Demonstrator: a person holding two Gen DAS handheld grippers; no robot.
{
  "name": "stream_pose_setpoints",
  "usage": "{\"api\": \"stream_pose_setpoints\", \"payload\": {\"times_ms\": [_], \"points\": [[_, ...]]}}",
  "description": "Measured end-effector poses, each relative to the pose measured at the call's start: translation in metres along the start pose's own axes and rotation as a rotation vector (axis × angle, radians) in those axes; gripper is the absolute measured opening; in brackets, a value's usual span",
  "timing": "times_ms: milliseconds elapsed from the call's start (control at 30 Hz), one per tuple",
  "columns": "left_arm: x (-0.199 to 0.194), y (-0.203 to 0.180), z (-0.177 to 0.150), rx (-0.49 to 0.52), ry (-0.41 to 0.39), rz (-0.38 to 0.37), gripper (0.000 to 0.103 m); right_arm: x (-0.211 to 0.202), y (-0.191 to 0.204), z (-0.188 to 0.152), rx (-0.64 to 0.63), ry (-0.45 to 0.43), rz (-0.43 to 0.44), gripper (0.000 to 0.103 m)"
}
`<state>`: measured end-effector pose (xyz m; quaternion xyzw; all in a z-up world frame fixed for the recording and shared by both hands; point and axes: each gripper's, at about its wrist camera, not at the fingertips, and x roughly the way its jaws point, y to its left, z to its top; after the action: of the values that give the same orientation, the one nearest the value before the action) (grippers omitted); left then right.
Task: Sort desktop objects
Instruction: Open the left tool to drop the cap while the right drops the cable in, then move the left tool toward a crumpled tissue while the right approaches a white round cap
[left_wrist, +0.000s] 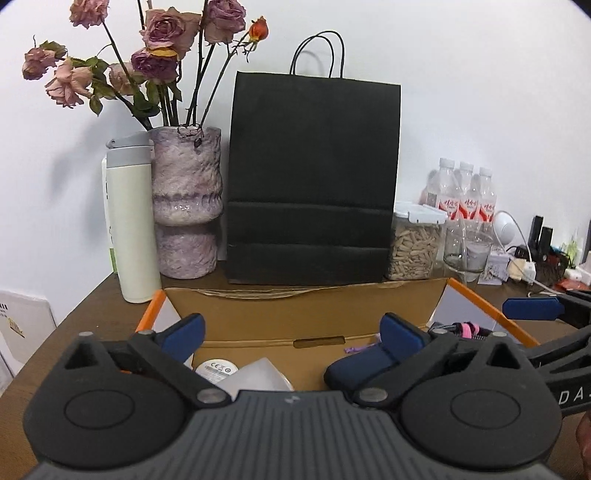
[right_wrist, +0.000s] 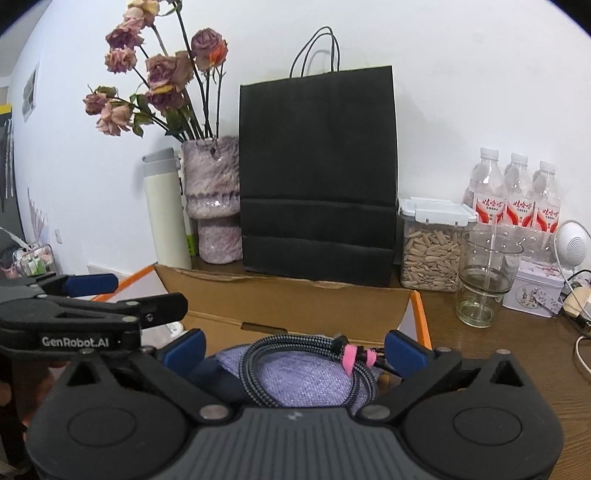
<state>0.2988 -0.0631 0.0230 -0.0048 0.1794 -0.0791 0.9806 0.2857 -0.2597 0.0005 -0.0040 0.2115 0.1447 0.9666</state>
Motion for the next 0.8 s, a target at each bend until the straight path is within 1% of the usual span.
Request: {"api": "stream_pose_setpoints", "payload": {"times_ms": [200, 400, 700, 800], "points": [[-0.002, 0.001, 0.0, -0.017, -0.008, -0.007, 0.103, -0.004, 0.001, 0.0, 0.0, -0.019, 0.002, 0.103], [-0.01, 0.002, -0.003, -0.009, -0.024, -0.002, 0.103, -0.01, 0.005, -0.001, -0.002, -0.043, -0.015, 0.103], [-0.029, 0.001, -0.011, 0.003, -0.046, 0.015, 0.103, -0.029, 0.013, -0.007, -0.015, -0.062, -0.031, 0.103], [-0.036, 0.001, -0.015, 0.0, -0.042, 0.022, 0.103, -0.036, 0.016, -0.011, -0.011, -0.061, -0.036, 0.103]]}}
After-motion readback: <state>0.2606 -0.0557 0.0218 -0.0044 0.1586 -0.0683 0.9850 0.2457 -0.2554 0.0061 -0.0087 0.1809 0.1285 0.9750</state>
